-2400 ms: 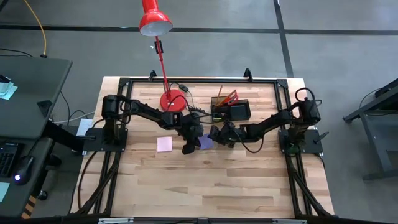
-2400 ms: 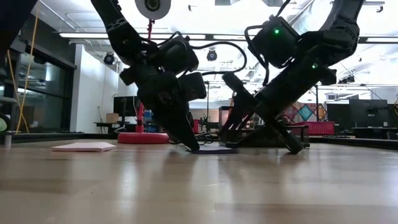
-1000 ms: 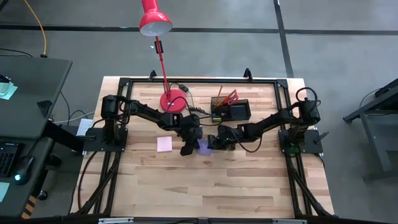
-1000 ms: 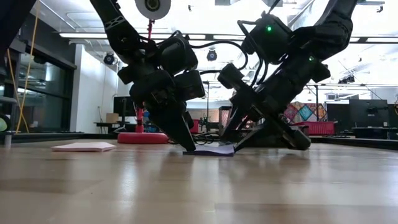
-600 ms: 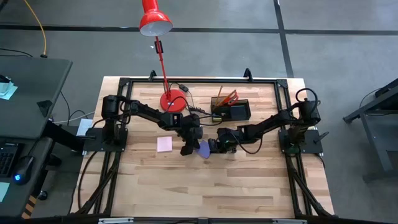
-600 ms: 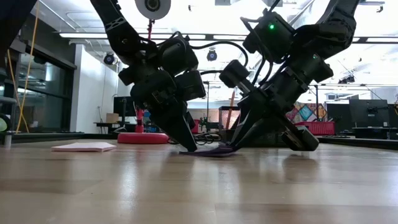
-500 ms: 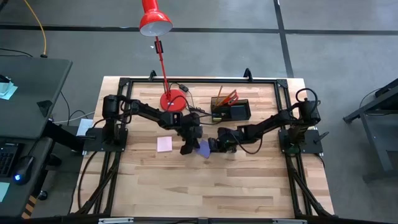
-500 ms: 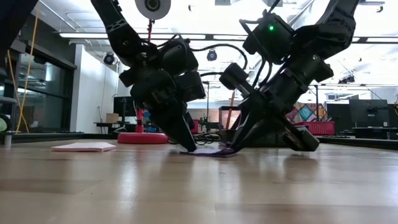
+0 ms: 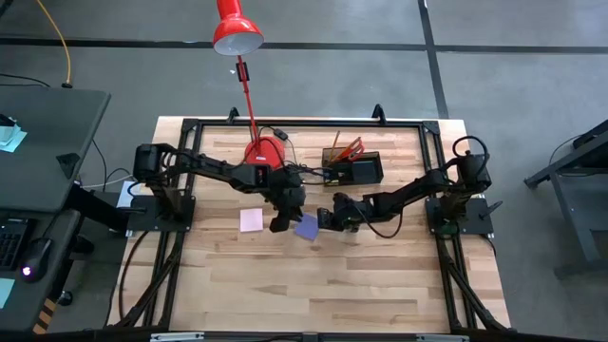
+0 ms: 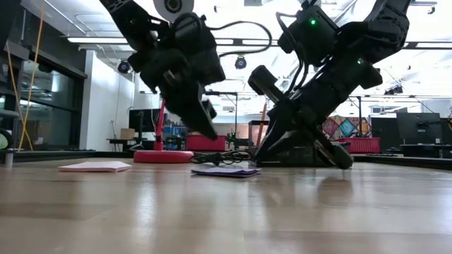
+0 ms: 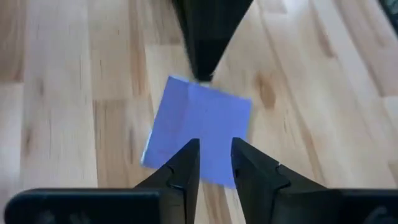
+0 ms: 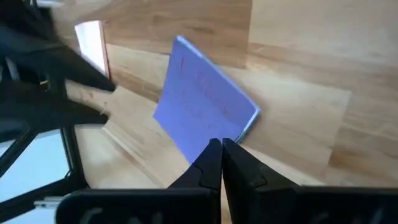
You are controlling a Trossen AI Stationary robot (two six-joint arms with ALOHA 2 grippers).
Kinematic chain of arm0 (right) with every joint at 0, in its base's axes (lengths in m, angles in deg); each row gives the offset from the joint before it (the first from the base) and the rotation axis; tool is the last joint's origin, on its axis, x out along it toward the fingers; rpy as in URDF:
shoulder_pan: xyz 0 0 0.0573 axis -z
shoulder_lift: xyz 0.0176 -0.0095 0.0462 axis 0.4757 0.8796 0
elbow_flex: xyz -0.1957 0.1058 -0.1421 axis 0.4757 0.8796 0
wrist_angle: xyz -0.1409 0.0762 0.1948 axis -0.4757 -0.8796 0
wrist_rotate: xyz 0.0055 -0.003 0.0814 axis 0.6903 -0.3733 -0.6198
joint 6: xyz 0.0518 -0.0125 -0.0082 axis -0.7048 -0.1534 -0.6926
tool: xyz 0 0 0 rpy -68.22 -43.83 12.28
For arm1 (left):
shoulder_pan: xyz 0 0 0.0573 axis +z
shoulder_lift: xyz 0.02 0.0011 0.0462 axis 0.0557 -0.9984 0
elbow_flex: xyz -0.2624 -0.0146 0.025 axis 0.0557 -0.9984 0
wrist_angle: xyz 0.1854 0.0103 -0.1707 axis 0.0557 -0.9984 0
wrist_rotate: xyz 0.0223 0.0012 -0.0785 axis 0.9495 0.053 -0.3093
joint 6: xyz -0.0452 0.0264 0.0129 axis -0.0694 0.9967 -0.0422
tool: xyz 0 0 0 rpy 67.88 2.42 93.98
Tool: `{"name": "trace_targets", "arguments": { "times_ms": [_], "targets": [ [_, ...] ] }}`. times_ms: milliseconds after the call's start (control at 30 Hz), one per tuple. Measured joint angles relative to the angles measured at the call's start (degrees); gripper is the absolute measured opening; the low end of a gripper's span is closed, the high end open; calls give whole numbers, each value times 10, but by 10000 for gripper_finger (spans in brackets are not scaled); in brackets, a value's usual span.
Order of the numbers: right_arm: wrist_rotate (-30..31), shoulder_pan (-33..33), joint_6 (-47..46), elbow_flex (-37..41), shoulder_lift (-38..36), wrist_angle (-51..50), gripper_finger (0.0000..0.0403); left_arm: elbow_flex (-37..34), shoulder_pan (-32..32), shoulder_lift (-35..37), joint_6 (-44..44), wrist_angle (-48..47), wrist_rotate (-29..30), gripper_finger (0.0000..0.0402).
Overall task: Pick and place office supplies into organizer
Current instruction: Put the purple sticky notes into the black desk organizer
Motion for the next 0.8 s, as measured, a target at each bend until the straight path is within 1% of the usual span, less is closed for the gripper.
{"name": "trace_targets", "arguments": {
  "times_ms": [100,167,233,333,400,533,600,667,733,800],
  "targets": [
    [4,0,12,0,0,10,11,0,0,2,3,-25,-3,86],
    [3,0,17,0,0,26,21,-1,-1,0,20,-41,2,78],
    [3,0,17,0,0,34,34,-2,-6,-6,28,-41,10,60],
    [18,1,17,0,-2,32,59,-3,-6,-7,42,-25,10,19],
    [24,7,17,0,-2,12,77,-2,-9,-8,43,-8,17,6],
    [15,22,5,0,-2,-26,107,-3,-14,-12,34,16,20,14],
    [2,29,2,0,-3,-44,116,0,-22,-25,34,28,18,6],
    [-8,39,25,-1,-3,-48,123,-4,-27,-34,31,11,11,3],
    [-25,48,35,-1,-3,-49,125,0,-38,-56,22,37,7,6],
    [-35,54,41,-2,-3,-51,126,-3,-39,-68,16,18,-5,3]
  ]
}}
